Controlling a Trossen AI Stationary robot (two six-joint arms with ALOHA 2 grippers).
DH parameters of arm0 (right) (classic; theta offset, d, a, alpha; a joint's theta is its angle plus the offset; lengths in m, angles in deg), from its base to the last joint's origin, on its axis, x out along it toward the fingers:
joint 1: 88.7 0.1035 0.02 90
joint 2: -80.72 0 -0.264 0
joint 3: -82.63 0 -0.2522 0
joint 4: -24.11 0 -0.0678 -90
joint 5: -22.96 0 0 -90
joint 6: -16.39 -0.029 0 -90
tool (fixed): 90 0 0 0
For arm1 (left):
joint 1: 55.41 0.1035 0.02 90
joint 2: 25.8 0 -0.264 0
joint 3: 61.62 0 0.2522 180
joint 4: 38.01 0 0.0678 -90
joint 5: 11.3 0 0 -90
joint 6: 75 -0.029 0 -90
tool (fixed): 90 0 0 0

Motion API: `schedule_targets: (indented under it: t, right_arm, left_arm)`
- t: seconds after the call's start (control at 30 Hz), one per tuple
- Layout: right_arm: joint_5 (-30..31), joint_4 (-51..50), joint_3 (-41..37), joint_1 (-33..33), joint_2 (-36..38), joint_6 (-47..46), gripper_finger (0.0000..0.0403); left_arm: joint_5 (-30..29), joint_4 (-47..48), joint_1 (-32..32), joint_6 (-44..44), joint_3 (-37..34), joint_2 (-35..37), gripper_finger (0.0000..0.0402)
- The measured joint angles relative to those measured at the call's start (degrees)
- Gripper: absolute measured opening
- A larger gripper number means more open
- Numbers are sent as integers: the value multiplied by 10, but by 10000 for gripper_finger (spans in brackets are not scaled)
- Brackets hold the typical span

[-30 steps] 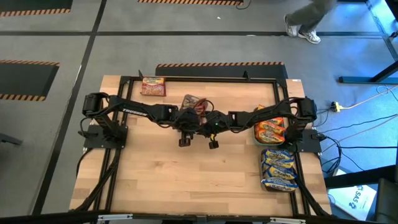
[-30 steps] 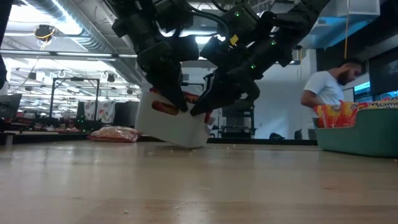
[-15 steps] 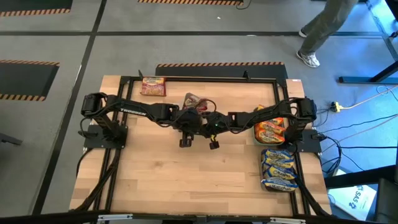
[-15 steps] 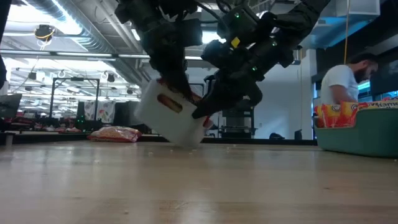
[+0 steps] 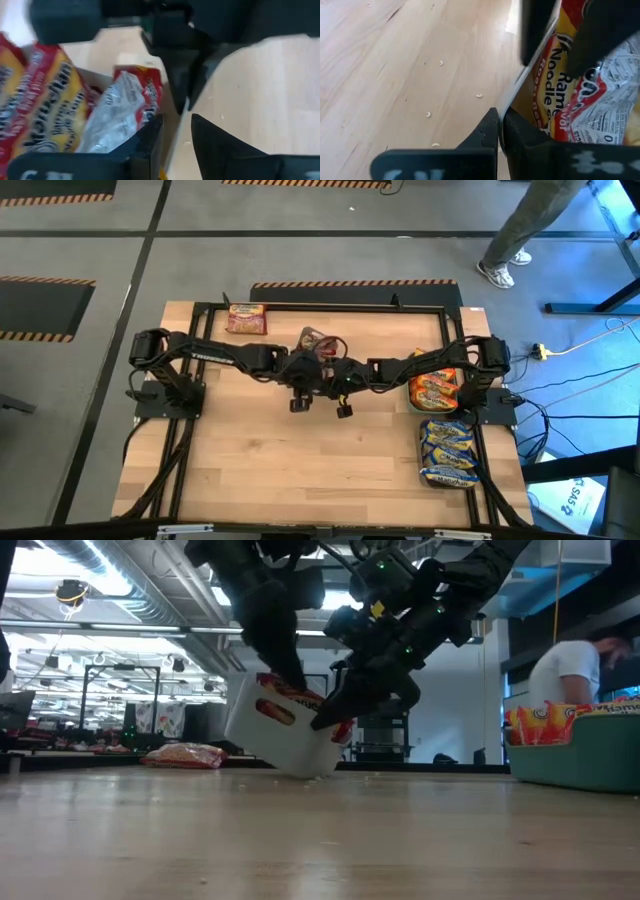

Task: Sort Maruchan noodles
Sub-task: Adjust the white bin

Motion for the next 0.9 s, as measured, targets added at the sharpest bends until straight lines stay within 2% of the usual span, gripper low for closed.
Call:
schedule_targets:
  t: [0.43, 0.77, 0.9]
  right_arm:
    - [-4, -1, 0, 0, 0, 1, 1]
    - [-5, -1, 0, 0, 0, 1, 1]
    - [-6, -1, 0, 0, 0, 1, 1]
  left_arm:
    - [-66, 24, 4, -35, 32, 10, 107]
    - [-76, 87, 11, -38, 49, 9, 194]
    - [-77, 91, 23, -38, 30, 0, 207]
